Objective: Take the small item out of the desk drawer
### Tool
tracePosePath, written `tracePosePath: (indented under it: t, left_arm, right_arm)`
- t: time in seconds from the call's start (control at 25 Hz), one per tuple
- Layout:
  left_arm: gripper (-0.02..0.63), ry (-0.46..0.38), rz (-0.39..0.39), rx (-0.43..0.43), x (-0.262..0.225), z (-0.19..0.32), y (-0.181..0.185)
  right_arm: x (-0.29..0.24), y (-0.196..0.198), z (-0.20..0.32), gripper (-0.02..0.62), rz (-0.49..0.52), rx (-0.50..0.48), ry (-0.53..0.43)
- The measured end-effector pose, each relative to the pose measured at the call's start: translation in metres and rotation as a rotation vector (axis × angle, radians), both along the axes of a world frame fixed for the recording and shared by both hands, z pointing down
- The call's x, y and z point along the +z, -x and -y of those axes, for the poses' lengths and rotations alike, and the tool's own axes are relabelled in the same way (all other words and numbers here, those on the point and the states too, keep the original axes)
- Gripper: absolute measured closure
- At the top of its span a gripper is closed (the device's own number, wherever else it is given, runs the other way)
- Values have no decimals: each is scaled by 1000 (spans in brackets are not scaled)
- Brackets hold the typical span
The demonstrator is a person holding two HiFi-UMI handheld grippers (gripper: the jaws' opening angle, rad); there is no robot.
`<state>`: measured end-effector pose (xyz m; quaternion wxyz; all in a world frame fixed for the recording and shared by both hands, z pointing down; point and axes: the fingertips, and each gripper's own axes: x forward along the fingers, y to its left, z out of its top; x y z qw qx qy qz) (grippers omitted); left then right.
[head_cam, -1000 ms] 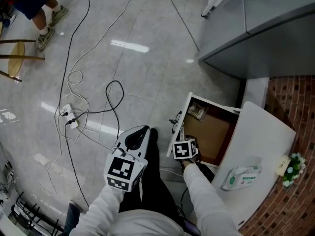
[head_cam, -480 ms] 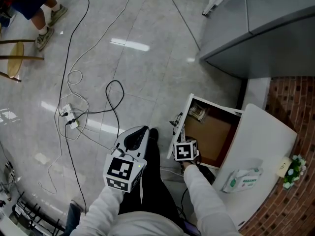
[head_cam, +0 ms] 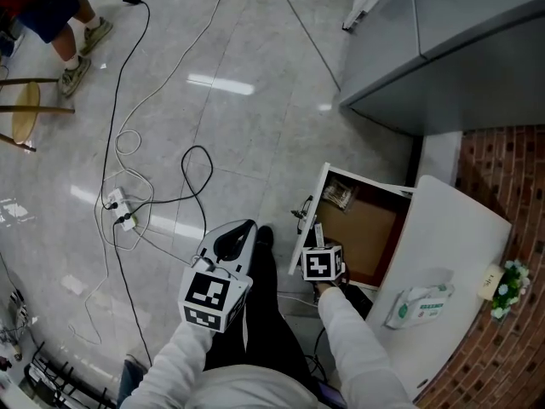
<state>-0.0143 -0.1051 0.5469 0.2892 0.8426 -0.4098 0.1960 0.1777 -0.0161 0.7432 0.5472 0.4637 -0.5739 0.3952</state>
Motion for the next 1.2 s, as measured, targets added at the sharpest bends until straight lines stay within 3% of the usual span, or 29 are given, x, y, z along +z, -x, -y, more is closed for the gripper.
tracePosePath:
  t: [0.8, 1.2]
  left_arm:
    - [589, -70, -36, 67, -44, 0, -9]
    - [589, -102, -38, 91, -64, -1, -11]
  right_arm:
    - [-106, 10, 2, 503, 45, 126, -279]
    - [-176, 16, 17, 503, 87, 184, -477]
